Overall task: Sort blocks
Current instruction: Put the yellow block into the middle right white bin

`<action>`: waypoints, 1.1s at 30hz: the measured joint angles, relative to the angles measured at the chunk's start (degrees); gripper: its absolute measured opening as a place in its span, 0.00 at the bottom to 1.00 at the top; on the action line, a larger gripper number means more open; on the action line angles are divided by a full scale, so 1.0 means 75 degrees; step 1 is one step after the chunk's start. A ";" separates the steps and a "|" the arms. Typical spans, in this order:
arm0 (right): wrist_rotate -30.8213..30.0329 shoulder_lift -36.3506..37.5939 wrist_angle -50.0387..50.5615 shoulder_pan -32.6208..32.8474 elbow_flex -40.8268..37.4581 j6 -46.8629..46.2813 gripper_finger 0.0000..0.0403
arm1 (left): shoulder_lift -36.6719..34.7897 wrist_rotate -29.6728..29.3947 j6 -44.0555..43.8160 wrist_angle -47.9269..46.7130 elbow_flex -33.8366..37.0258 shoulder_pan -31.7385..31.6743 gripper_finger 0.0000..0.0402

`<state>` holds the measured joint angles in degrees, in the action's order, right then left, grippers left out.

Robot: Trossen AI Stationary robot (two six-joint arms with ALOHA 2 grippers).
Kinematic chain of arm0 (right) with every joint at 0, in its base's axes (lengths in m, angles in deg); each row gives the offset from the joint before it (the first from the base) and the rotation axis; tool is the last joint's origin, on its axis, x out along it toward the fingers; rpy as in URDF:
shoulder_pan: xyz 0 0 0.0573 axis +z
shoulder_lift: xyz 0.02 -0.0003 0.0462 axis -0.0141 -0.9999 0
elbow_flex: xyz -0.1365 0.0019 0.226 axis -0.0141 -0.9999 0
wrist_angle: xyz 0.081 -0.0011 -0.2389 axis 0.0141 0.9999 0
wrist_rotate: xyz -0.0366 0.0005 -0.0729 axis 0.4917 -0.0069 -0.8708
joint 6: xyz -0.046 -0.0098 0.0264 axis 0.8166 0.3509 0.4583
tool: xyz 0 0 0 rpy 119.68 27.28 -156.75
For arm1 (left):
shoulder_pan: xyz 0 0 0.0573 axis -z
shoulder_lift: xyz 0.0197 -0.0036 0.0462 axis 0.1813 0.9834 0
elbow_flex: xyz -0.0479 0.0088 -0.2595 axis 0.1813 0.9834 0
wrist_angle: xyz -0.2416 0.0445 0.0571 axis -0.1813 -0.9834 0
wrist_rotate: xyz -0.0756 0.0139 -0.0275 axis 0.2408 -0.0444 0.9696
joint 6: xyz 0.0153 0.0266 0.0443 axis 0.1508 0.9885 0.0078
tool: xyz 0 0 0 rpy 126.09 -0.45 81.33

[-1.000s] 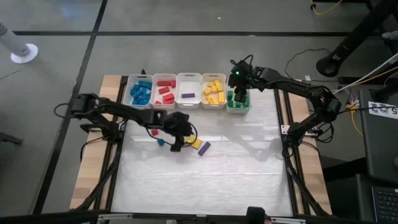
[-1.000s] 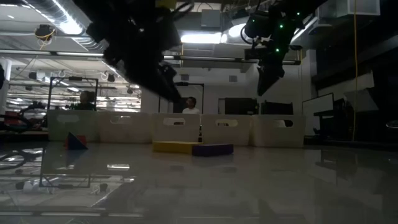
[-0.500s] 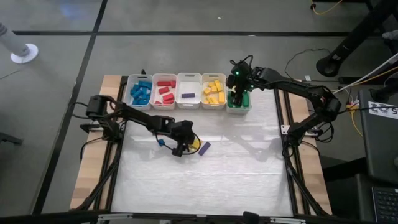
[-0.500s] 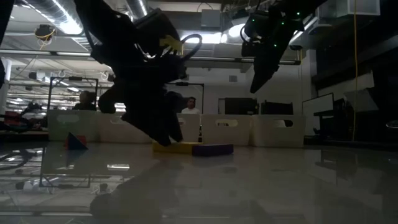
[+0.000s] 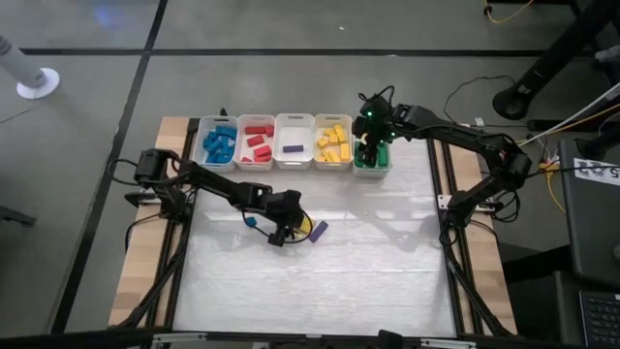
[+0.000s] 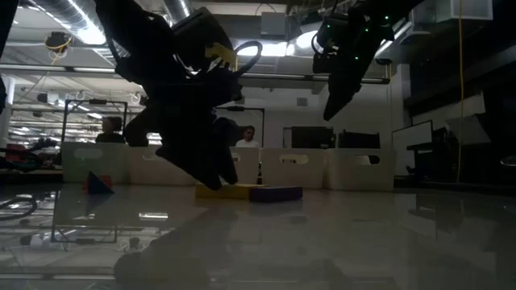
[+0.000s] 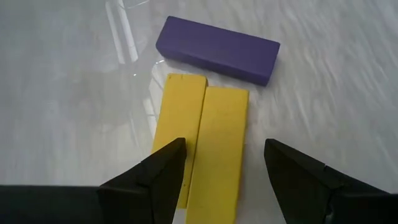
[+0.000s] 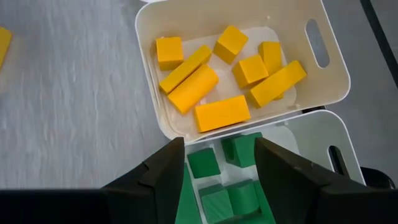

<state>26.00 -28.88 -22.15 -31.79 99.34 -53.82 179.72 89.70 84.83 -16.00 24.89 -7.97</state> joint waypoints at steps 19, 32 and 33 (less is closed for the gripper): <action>0.0003 0.0000 0.0000 0.0000 0.0000 0.0002 0.48 | 0.0015 -0.0261 -0.0746 0.0463 0.0024 -0.0563 0.52; 0.0006 -0.0003 -0.0446 0.0000 0.0000 0.0023 0.48 | -0.0160 -0.0234 -0.0578 -0.0027 0.0023 -0.0424 0.52; 0.0006 -0.0002 -0.0453 0.0000 0.0000 0.0024 0.48 | -0.0167 -0.0227 -0.0609 -0.0100 0.0017 -0.0427 0.52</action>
<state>26.04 -28.90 -25.55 -31.79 99.34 -53.64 178.47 88.00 80.26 -16.75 25.01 -11.18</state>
